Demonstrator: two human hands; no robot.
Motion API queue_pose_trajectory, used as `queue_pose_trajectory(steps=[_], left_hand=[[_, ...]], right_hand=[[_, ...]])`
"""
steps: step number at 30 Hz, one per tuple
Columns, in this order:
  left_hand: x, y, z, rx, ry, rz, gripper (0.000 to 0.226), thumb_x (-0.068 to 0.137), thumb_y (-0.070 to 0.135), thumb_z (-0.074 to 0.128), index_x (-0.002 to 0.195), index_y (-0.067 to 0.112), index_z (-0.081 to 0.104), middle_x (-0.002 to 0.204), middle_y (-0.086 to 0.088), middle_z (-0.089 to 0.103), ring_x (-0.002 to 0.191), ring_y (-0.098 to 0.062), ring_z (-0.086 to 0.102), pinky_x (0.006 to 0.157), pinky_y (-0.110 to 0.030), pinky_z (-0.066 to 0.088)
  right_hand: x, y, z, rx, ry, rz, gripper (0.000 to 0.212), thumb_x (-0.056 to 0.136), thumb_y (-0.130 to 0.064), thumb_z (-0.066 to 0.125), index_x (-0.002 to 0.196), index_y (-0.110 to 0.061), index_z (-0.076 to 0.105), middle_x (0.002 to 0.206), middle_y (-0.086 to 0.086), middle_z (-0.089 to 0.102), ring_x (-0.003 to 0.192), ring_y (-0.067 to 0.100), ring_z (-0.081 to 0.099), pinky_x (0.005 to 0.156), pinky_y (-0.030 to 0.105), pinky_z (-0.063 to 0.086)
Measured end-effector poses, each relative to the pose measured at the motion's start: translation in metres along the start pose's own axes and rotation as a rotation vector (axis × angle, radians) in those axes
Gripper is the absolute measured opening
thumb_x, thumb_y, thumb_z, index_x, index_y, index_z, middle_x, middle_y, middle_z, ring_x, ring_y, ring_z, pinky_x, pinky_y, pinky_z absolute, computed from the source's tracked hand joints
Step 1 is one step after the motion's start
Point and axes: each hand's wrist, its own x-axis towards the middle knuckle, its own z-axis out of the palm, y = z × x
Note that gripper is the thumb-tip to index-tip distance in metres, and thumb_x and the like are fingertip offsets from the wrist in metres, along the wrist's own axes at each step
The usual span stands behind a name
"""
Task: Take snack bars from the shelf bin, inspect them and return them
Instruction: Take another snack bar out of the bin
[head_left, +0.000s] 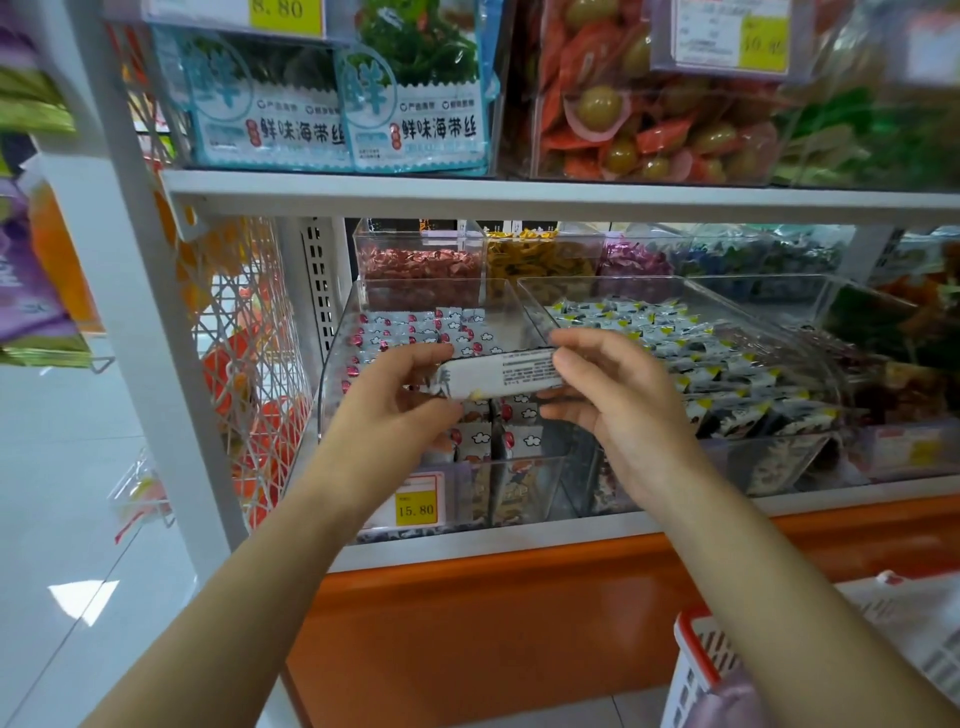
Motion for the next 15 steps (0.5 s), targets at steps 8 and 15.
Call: queue_pose_trajectory(steps=[8,15], left_hand=[[0.0042,-0.0022,-0.0066,0.018,0.055,-0.035,0.023,0.087,0.026,0.062,0.11,0.029,0.065,0.092,-0.005,0.071,0.072,-0.02,0.064,0.06,-0.019,0.054],[0.0038,0.0026,-0.0088,0.047,-0.013,-0.017,0.026,0.082,0.022,0.067,0.107,0.028,0.064,0.08,0.003,0.067,0.053,0.003,0.055,0.048,-0.009,0.042]], right_hand=[[-0.0034,-0.0011,-0.0012,-0.17,-0.097,-0.077,0.012,0.086,-0.016,0.064,0.089,-0.024,0.071,0.095,0.008,0.067,0.084,0.021,0.066,0.06,0.031,0.059],[0.0026,0.0001,-0.0013,-0.34,-0.08,-0.163,0.014,0.087,-0.007,0.061,0.079,-0.018,0.067,0.085,0.003,0.063,0.074,0.014,0.066,0.053,0.025,0.056]])
